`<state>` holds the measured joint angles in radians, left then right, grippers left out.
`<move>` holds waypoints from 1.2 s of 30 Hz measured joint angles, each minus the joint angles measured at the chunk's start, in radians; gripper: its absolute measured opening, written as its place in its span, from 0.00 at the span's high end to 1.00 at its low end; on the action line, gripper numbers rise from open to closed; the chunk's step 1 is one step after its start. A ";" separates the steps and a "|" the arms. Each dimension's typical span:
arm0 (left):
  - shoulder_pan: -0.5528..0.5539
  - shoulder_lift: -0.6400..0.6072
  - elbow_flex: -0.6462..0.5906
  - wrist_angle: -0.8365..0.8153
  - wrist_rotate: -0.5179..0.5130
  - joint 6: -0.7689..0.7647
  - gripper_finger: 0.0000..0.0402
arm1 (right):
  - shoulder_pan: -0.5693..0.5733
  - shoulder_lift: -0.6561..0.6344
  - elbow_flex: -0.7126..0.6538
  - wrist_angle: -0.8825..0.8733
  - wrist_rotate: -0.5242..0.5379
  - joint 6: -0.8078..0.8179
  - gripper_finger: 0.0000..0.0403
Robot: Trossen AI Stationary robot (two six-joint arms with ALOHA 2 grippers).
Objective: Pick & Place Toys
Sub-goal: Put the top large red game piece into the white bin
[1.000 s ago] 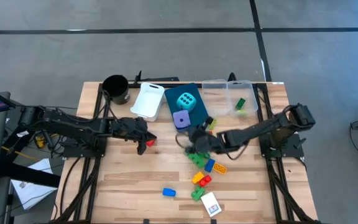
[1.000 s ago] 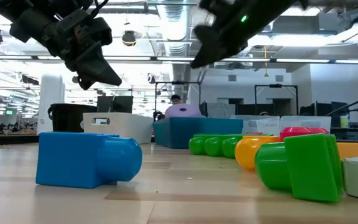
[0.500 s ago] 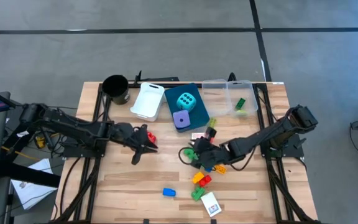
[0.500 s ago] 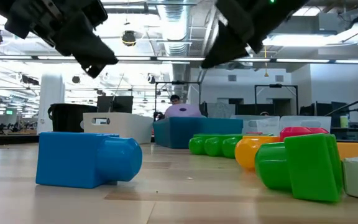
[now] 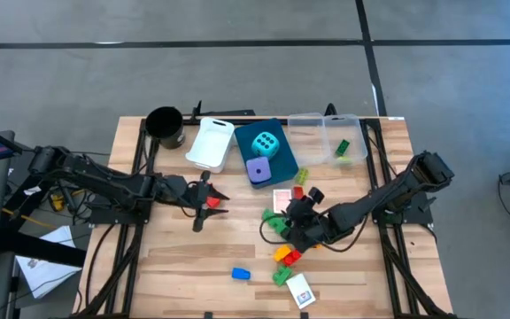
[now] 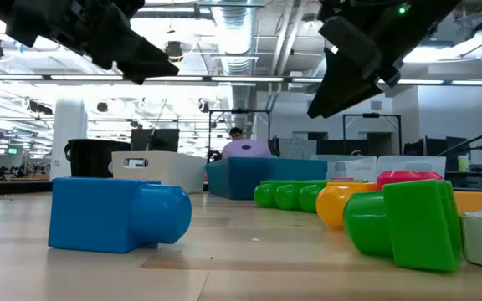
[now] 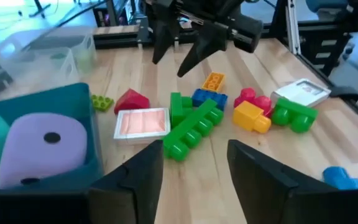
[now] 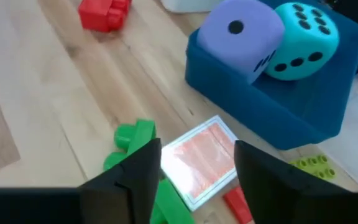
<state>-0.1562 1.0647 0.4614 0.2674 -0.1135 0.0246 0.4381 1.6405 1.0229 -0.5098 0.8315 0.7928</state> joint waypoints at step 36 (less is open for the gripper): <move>0.042 0.070 0.003 -0.687 -0.307 0.218 0.52 | 0.099 0.000 0.000 0.054 0.098 0.229 0.42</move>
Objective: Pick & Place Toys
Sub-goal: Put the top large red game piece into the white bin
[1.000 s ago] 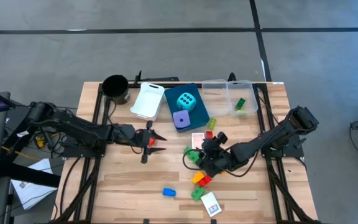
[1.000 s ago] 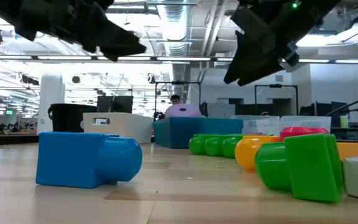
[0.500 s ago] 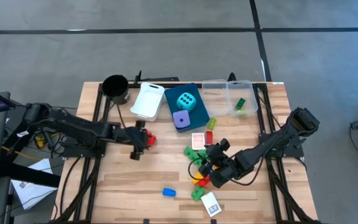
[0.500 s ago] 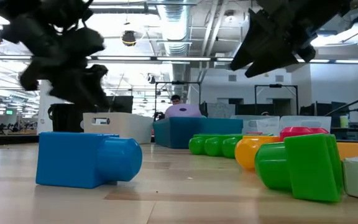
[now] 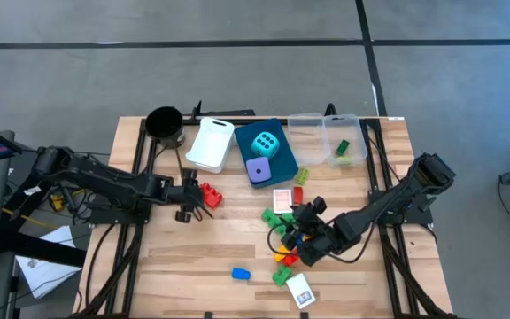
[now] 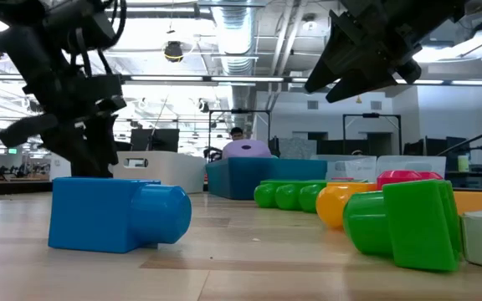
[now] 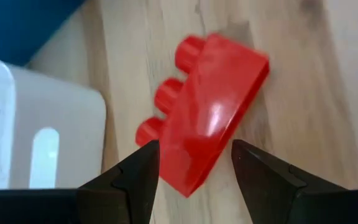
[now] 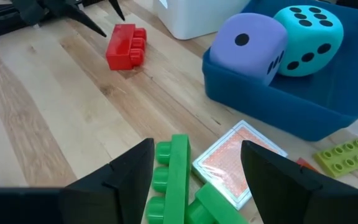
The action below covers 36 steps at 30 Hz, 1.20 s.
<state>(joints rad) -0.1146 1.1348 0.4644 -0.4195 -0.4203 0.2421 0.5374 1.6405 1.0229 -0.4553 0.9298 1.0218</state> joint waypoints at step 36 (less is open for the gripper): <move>0.000 0.156 0.000 0.257 -0.052 -0.011 0.72 | -0.004 0.001 0.000 0.031 0.000 0.000 0.42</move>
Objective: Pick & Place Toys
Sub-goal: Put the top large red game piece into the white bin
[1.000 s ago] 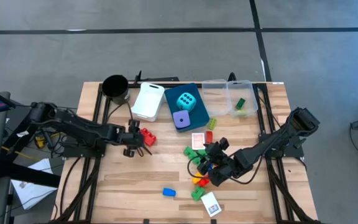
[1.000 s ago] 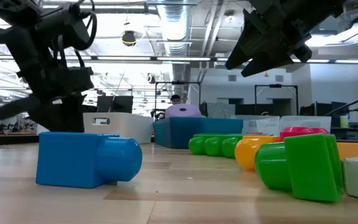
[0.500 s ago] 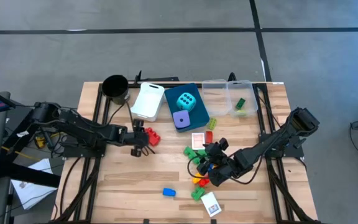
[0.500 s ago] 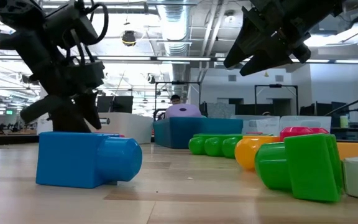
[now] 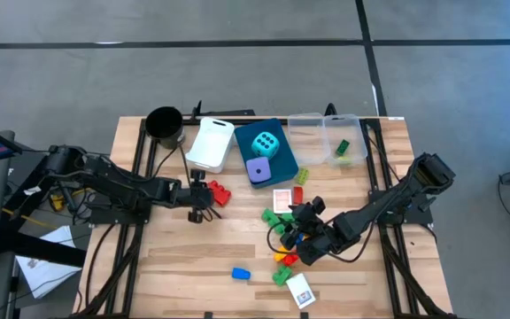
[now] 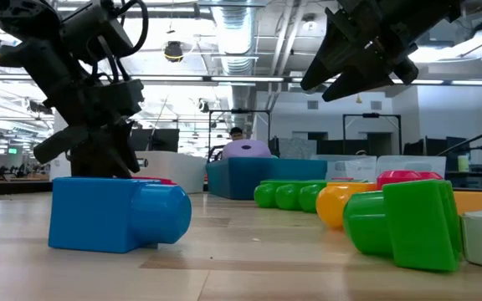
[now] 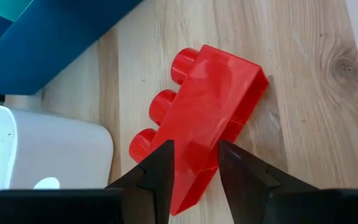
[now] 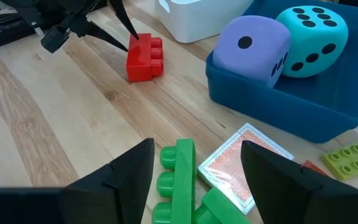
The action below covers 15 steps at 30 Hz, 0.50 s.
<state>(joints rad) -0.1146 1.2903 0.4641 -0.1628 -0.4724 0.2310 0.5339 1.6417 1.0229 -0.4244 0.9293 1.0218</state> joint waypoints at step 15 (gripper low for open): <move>-0.001 0.174 0.002 0.196 -0.092 0.035 0.72 | 0.000 0.000 -0.001 0.014 0.000 0.000 0.42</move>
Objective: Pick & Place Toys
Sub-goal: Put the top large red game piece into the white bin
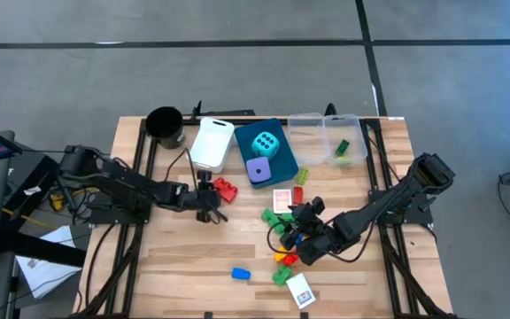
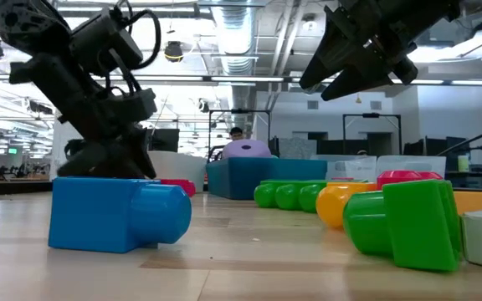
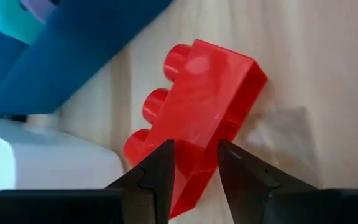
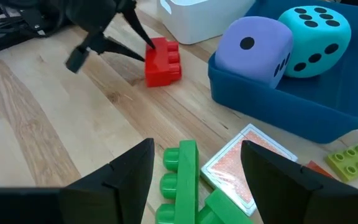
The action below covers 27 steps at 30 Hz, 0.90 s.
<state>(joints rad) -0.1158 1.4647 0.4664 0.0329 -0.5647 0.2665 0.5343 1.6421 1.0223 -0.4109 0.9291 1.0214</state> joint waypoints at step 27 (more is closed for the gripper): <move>-0.015 -0.251 -0.003 0.191 -0.073 0.051 1.00 | 0.000 0.000 -0.108 0.188 -0.007 -0.008 0.42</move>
<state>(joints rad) -0.1308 1.2133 0.4633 0.2240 -0.6382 0.3175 0.5343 1.6424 0.9142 -0.2226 0.9218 1.0138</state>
